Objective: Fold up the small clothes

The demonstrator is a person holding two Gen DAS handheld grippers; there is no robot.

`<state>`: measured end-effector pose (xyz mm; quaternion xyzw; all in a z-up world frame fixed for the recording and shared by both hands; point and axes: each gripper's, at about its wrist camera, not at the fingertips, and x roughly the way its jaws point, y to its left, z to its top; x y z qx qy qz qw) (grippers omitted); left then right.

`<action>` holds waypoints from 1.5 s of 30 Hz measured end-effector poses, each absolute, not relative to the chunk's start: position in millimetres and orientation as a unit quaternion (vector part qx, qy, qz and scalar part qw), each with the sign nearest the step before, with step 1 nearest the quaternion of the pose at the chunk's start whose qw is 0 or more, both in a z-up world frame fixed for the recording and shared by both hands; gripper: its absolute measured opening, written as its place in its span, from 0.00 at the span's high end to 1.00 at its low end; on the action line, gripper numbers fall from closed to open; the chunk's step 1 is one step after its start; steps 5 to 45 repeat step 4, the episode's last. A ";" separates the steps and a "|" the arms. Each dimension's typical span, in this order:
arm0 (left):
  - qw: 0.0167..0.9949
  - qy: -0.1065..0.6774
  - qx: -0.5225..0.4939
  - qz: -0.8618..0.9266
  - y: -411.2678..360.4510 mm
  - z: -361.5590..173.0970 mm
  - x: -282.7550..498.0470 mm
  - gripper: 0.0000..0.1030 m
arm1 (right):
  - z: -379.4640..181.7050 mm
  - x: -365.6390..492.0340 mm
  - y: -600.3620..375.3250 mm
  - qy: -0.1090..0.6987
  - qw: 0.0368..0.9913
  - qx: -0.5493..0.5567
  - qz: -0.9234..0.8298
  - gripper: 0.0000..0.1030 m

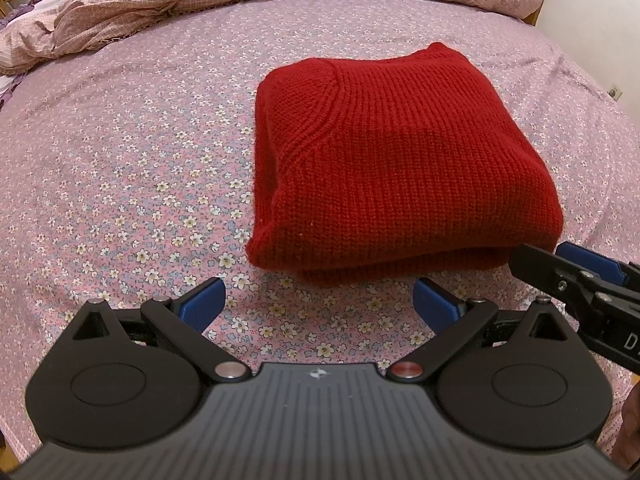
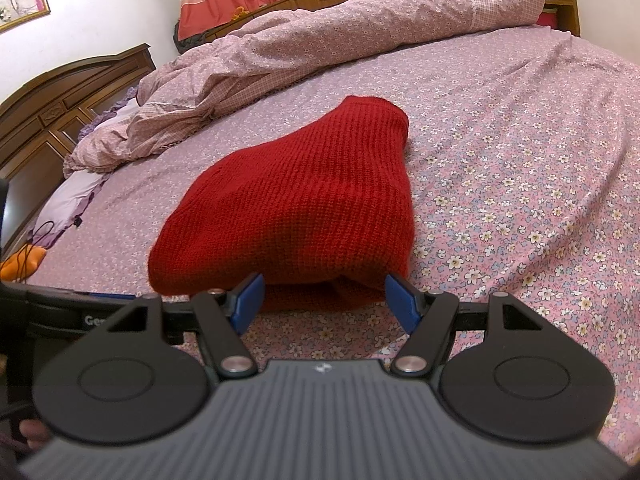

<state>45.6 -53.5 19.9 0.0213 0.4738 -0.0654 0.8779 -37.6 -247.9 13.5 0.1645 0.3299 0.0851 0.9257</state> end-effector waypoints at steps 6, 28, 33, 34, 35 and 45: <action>0.878 0.474 0.021 -0.066 -53.6 19.7 45.6 0.01 | 13.3 -37.7 -247.9 0.330 0.926 0.165 0.085 0.33; 0.878 0.474 0.021 -0.066 -53.6 19.7 45.6 0.01 | 13.3 -37.7 -247.9 0.330 0.926 0.165 0.085 0.33; 0.878 0.474 0.021 -0.066 -53.6 19.7 45.6 0.01 | 13.3 -37.7 -247.9 0.330 0.926 0.165 0.085 0.33; 0.878 0.474 0.021 -0.066 -53.6 19.7 45.6 0.01 | 13.3 -37.7 -247.9 0.330 0.926 0.165 0.085 0.33; 0.878 0.474 0.021 -0.066 -53.6 19.7 45.6 0.01 | 13.3 -37.7 -247.9 0.330 0.926 0.165 0.085 0.33; 0.878 0.474 0.021 -0.066 -53.6 19.7 45.6 0.01 | 13.3 -37.7 -247.9 0.330 0.926 0.165 0.085 0.33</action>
